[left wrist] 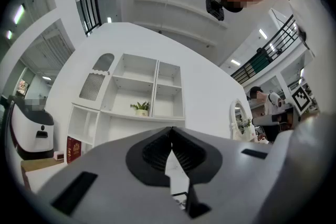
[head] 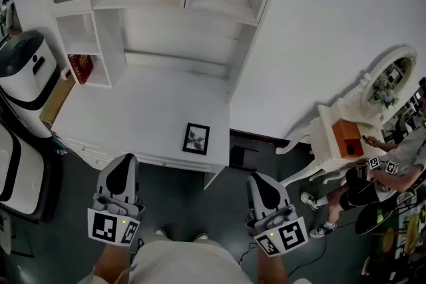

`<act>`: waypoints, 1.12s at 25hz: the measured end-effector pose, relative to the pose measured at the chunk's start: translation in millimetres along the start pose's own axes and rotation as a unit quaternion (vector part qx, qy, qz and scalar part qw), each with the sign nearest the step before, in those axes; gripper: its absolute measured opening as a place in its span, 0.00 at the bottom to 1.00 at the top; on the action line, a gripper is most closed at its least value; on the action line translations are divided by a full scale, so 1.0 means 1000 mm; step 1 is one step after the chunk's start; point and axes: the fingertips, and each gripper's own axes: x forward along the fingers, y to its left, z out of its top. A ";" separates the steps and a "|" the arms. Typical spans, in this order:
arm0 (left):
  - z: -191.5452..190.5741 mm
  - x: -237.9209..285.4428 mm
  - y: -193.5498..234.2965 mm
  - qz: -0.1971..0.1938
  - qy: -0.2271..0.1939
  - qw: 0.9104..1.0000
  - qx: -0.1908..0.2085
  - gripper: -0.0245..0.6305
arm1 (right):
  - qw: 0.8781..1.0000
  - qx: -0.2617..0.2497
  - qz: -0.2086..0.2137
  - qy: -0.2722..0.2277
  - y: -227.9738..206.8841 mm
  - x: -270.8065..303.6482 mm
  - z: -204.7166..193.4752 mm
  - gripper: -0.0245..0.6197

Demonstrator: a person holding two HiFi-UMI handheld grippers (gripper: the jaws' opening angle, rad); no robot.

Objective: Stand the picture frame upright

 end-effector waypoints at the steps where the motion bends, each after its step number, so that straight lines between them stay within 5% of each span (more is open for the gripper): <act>1: 0.000 0.000 0.001 0.000 0.001 1.000 -0.001 0.07 | 1.000 0.000 0.000 0.000 0.000 0.001 0.000 0.05; 16: -0.003 -0.005 0.000 0.003 0.011 1.000 -0.005 0.07 | 1.000 0.008 0.008 0.010 0.004 -0.001 -0.006 0.05; 22: 0.005 -0.012 0.002 0.021 -0.018 1.000 -0.012 0.07 | 1.000 0.021 0.022 -0.007 0.000 -0.006 -0.001 0.05; 23: 0.006 -0.013 0.002 0.024 -0.021 0.999 -0.015 0.07 | 1.000 0.019 0.022 -0.009 -0.002 -0.008 0.000 0.08; 26: 0.007 -0.015 0.005 0.039 -0.026 0.999 -0.013 0.09 | 0.999 0.023 0.033 -0.011 -0.009 -0.007 0.002 0.38; 28: 0.006 -0.013 0.007 0.047 -0.025 0.998 -0.011 0.41 | 0.999 0.029 0.037 -0.016 -0.016 -0.007 0.005 0.56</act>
